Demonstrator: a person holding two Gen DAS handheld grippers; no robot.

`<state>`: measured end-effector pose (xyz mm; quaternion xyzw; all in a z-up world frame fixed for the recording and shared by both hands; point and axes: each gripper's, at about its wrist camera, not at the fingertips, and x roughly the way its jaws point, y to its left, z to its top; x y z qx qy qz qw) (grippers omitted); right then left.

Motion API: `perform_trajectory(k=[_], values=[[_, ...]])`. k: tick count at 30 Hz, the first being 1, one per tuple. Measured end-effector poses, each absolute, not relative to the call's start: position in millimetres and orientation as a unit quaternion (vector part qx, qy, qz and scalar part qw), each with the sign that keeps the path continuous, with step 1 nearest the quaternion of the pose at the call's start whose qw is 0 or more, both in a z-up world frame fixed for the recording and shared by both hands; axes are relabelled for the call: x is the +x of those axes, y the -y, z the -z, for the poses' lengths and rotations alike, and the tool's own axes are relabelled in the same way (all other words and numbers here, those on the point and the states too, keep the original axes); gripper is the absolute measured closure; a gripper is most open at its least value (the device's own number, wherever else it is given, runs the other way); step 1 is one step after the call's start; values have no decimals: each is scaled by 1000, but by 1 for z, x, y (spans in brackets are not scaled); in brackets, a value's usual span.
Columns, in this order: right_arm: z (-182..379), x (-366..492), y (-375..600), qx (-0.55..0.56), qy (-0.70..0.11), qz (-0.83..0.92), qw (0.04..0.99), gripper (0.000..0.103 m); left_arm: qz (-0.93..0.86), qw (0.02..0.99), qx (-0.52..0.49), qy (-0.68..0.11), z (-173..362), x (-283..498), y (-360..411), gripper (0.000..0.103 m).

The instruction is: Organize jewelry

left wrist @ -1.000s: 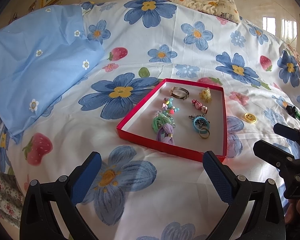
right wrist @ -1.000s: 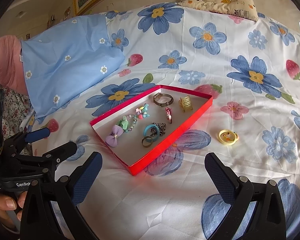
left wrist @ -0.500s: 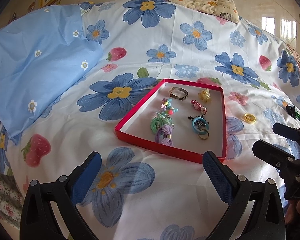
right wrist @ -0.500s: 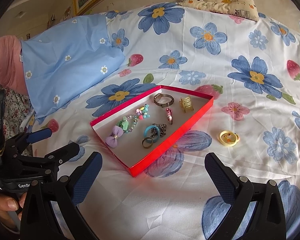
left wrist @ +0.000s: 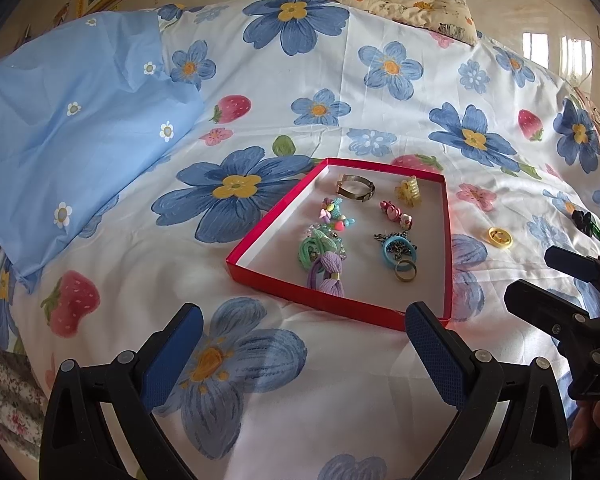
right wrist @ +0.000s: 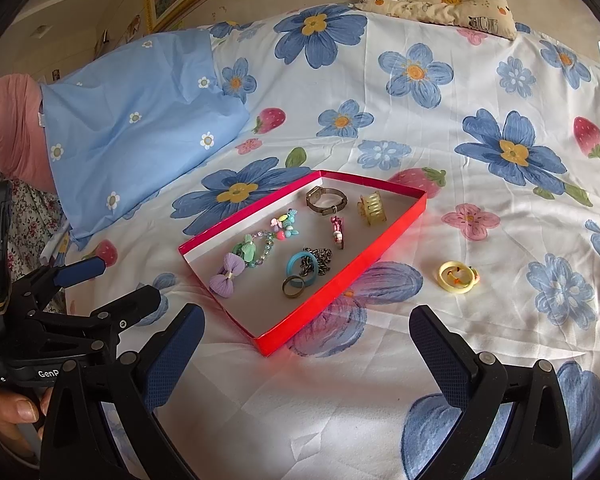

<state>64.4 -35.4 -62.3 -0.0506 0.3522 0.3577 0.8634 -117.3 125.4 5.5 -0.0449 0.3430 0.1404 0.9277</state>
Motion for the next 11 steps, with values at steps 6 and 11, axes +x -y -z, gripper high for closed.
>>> perform_trajectory(k=[6,11], values=[[65,69,36,-47,-356,-356,862,0,-141,927,-43,-345,-4,-112,-126,1],[66,73,37,-45,-361,-356,861,0,-139,926,-44,-347,-3,-107,-127,1]])
